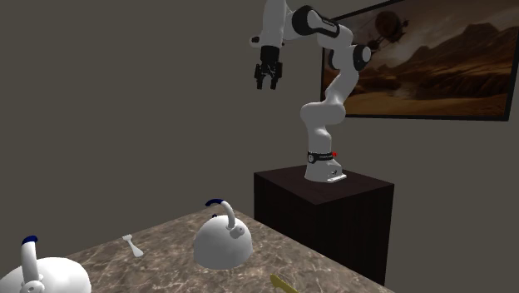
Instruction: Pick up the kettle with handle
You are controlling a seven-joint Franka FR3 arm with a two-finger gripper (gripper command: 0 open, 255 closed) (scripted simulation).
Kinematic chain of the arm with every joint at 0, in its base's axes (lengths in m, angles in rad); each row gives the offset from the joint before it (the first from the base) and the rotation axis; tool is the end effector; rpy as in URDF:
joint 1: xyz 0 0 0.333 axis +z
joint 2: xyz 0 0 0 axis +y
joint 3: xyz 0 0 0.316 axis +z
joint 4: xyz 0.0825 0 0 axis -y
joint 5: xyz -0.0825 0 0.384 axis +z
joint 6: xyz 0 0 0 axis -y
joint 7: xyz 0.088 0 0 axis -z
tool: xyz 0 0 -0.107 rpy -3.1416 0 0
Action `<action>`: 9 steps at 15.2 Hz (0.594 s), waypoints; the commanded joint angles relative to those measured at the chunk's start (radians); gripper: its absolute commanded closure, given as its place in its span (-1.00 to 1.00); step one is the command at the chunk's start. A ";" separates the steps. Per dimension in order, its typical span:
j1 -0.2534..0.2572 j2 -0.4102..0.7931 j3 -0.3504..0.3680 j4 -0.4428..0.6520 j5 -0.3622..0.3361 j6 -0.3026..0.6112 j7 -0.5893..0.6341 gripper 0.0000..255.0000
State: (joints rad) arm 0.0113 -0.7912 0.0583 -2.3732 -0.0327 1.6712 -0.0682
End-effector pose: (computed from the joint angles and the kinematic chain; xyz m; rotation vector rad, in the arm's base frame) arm 0.3147 0.0241 0.5930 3.0580 0.1901 0.1345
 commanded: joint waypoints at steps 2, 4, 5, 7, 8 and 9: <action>-0.005 0.003 0.022 -0.023 0.014 0.026 0.049 -1.00; -0.017 0.017 0.067 -0.065 0.041 0.080 0.146 -1.00; -0.023 0.027 0.090 -0.082 0.055 0.109 0.195 -1.00; -0.035 0.054 0.137 -0.112 0.081 0.166 0.293 -1.00; -0.041 0.072 0.161 -0.124 0.093 0.196 0.342 -1.00; -0.048 0.092 0.185 -0.133 0.104 0.226 0.391 -1.00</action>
State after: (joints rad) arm -0.0308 -0.7201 0.2147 -2.4937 0.0570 1.8615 0.2638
